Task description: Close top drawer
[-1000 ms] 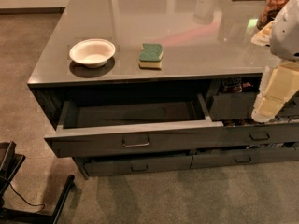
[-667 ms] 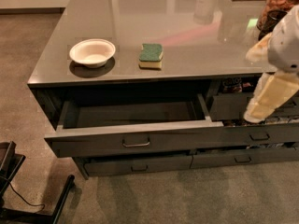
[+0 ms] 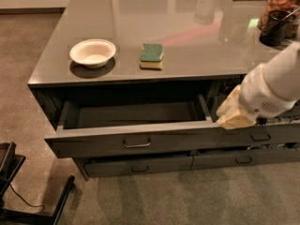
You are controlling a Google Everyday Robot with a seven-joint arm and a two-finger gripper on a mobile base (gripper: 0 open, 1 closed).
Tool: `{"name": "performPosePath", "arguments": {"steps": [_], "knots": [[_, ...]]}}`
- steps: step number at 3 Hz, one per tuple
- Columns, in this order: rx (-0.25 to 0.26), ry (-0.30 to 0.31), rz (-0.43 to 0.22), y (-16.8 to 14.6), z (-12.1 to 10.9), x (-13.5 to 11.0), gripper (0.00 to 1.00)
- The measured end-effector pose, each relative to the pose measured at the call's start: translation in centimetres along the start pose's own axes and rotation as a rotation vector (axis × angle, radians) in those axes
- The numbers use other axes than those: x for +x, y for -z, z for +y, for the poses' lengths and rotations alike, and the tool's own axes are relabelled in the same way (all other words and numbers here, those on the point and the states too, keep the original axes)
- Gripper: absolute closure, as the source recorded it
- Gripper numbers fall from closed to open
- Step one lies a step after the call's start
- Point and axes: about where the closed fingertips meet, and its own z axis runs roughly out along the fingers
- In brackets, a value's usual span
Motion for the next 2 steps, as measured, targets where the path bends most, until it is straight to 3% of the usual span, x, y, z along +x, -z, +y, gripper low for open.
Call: {"name": "performPosePath", "arguments": {"steps": [1,2], "knots": [[-0.106,-0.014,-0.044,-7.06,2.53,0.45,0.88],[-0.115,-0.016,-0.04,-7.53,2.87,0.64,1.0]]}}
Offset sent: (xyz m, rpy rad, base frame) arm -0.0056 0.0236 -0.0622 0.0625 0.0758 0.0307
